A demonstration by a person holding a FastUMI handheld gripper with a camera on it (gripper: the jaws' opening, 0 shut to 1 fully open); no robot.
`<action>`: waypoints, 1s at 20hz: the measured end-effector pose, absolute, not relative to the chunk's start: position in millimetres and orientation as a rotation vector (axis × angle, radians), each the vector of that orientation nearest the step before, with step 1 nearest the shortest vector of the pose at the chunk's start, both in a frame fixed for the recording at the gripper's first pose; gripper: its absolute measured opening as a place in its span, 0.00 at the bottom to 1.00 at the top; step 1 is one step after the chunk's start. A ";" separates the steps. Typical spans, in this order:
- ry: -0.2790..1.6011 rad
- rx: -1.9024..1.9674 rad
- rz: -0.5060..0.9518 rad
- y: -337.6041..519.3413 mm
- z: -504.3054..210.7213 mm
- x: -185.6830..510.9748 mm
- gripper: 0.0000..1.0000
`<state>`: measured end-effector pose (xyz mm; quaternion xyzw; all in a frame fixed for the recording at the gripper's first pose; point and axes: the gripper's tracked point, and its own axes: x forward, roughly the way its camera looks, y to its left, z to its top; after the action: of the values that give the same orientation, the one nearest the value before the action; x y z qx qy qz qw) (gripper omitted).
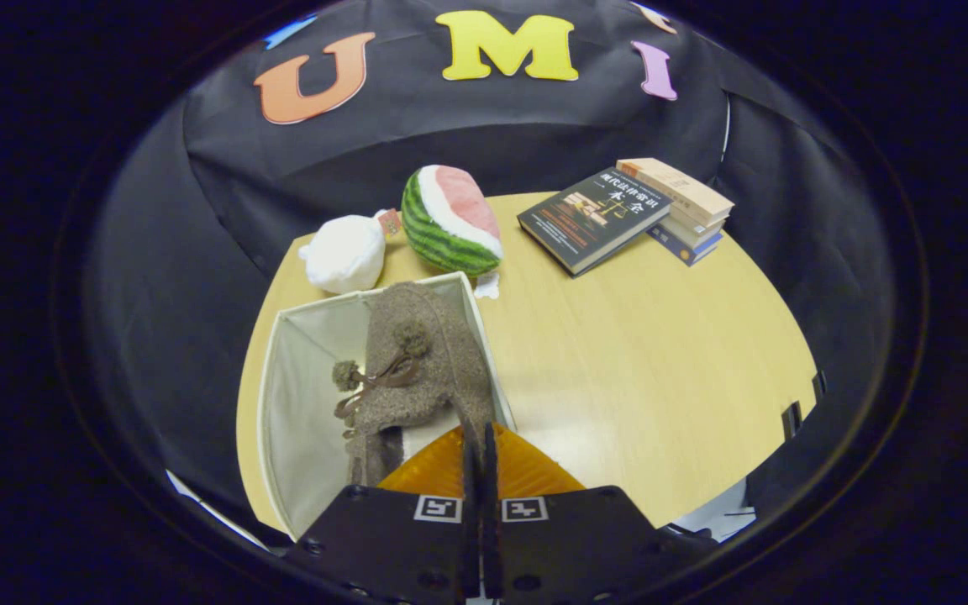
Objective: Open the storage box then place both shoes into the box .Put the left shoe in first, then the right shoe, with the right side of both shoes facing outward in a uniform manner.
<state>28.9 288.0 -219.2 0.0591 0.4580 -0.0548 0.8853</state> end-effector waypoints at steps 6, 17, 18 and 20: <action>0.917 0.136 -0.051 303.5 -212.5 34.3 0.11; 0.677 0.098 0.055 268.6 -138.1 39.6 0.95; 0.648 0.087 0.059 259.3 -128.6 38.7 0.97; 0.598 0.079 0.069 238.1 -113.0 35.5 0.97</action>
<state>35.5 238.1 -113.0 0.0387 0.2945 0.0340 0.9543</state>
